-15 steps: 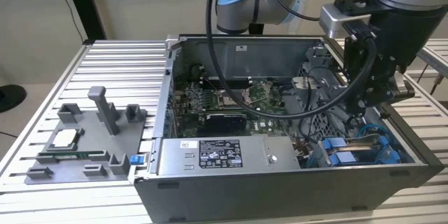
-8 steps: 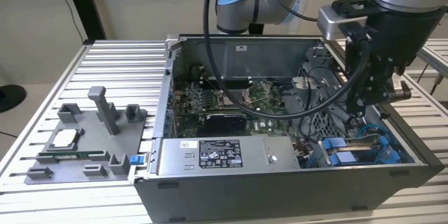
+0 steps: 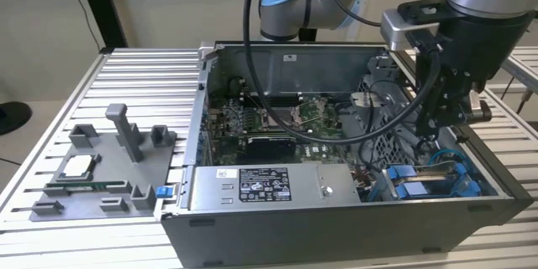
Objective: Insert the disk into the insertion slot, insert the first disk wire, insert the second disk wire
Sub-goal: 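Insert the first disk wire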
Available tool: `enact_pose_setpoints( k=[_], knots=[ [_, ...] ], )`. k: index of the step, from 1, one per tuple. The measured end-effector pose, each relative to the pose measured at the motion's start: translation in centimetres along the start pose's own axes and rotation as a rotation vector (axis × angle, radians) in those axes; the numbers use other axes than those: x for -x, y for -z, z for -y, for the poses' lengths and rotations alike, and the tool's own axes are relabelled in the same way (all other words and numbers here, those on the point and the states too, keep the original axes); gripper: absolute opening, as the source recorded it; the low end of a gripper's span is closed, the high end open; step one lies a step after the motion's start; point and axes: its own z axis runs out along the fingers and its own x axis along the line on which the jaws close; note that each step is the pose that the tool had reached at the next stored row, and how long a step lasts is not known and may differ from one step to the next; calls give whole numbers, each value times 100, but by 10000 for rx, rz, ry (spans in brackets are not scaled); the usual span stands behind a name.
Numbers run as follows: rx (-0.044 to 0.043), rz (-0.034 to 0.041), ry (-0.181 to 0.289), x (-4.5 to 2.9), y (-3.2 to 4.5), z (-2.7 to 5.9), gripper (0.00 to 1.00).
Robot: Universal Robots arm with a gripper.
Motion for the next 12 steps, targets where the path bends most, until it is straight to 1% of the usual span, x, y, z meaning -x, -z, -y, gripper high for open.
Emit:
enact_pose_setpoints(
  k=[3, 6, 9, 12],
  knots=[
    [0, -3, -5, -3, -17, 13, 0],
    [0, -2, -5, -17, -43, 55, 0],
    [0, -2, -4, -27, -68, 109, 0],
    [1, -3, -5, -32, -94, 180, 0]
  ],
)
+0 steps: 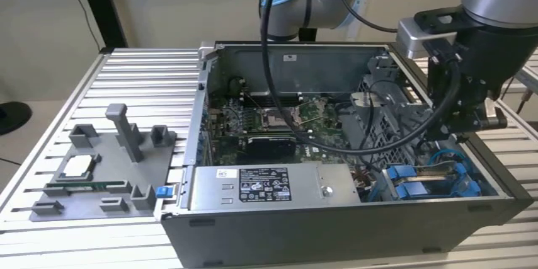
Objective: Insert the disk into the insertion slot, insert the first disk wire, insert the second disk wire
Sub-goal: 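Insert the first disk wire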
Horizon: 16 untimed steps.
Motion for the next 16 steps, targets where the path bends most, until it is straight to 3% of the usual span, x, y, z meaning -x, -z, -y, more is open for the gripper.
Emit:
enact_pose_setpoints(
  k=[10, 16],
  knots=[
    [24, -1, -1, -13, -81, 266, 0],
    [31, -2, -2, -12, -87, 290, 0]
  ],
)
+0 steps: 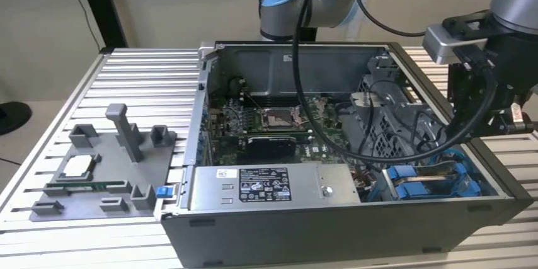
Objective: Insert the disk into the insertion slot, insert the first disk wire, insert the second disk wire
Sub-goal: 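Insert the first disk wire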
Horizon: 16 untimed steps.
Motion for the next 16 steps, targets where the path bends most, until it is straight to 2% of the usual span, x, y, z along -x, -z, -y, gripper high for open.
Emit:
enact_pose_setpoints(
  k=[8, 10, 14, 16],
  knots=[
    [13, -1, -1, 0, 0, 1, 0],
    [130, -14, -5, 0, -1, 6, 0],
    [537, -54, -22, 4, -7, 44, 0],
    [672, -67, -24, 7, -12, 78, 0]
  ],
)
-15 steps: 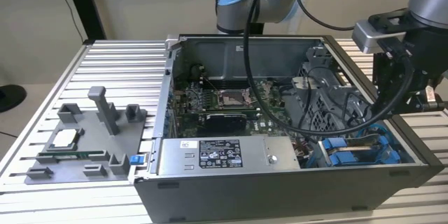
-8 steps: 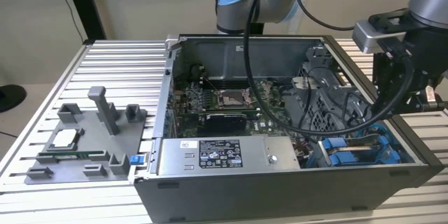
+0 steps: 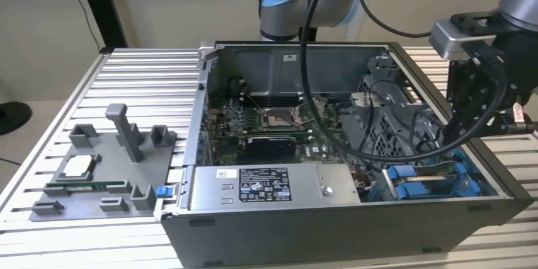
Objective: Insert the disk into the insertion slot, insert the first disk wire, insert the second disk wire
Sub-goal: 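Insert the first disk wire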
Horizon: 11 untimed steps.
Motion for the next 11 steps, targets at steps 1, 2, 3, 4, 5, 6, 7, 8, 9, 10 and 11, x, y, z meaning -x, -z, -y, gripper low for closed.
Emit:
enact_pose_setpoints(
  k=[1, 2, 3, 4, 5, 6, 7, 8, 9, 10, 11],
  knots=[
    [71, -7, -2, 2, -2, 19, 0],
    [143, -15, -3, 3, -3, 40, 0],
    [213, -22, -4, 5, -5, 61, 0],
    [269, -27, -4, 7, -6, 84, 0],
    [323, -32, -5, 9, -9, 108, 0],
    [385, -38, -5, 10, -11, 130, 0],
    [474, -47, -7, 12, -14, 145, 0],
    [598, -58, -10, 13, -17, 154, 0],
    [728, -72, -13, 13, -19, 160, 0],
    [847, -85, -14, 13, -22, 166, 0],
    [930, -91, -14, 12, -28, 167, 0]
  ],
)
